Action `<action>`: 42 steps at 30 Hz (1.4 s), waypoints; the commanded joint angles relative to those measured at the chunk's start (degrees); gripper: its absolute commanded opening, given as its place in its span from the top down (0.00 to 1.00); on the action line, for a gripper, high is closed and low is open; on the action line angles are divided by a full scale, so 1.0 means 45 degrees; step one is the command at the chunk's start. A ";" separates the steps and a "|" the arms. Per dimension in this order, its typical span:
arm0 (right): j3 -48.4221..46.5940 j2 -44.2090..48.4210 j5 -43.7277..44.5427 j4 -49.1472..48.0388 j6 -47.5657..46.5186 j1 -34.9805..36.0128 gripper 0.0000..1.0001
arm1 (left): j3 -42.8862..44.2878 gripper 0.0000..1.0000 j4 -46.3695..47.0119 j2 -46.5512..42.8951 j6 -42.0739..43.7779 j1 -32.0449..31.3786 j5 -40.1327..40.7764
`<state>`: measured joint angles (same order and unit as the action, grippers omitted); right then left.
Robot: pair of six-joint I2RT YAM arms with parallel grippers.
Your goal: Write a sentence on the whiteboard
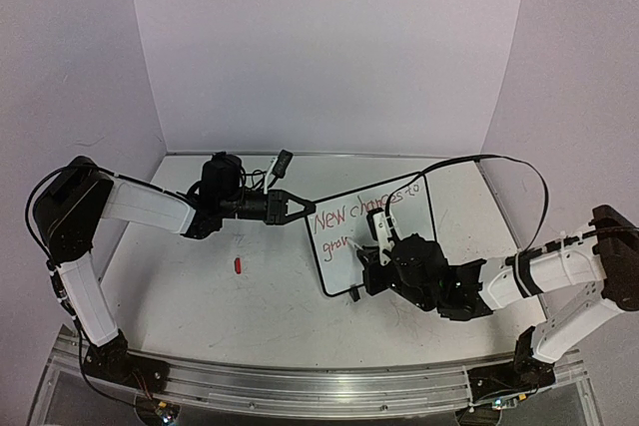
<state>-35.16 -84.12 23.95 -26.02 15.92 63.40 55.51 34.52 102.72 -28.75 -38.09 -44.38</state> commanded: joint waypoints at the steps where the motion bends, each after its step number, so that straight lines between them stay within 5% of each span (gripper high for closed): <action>1: -0.0349 -0.0004 0.0432 -0.0092 -0.0117 -0.0132 1.00 | 0.0222 1.00 -0.0783 -0.0337 0.0042 -0.0133 -0.0353; 42: -0.0426 0.0003 0.0734 0.0158 0.0174 -0.0155 1.00 | 0.0223 1.00 -0.0797 -0.0366 0.0055 -0.0131 -0.0361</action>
<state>-34.31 -83.48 24.09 -25.29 17.80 63.39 55.51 34.50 102.69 -28.71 -38.09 -44.40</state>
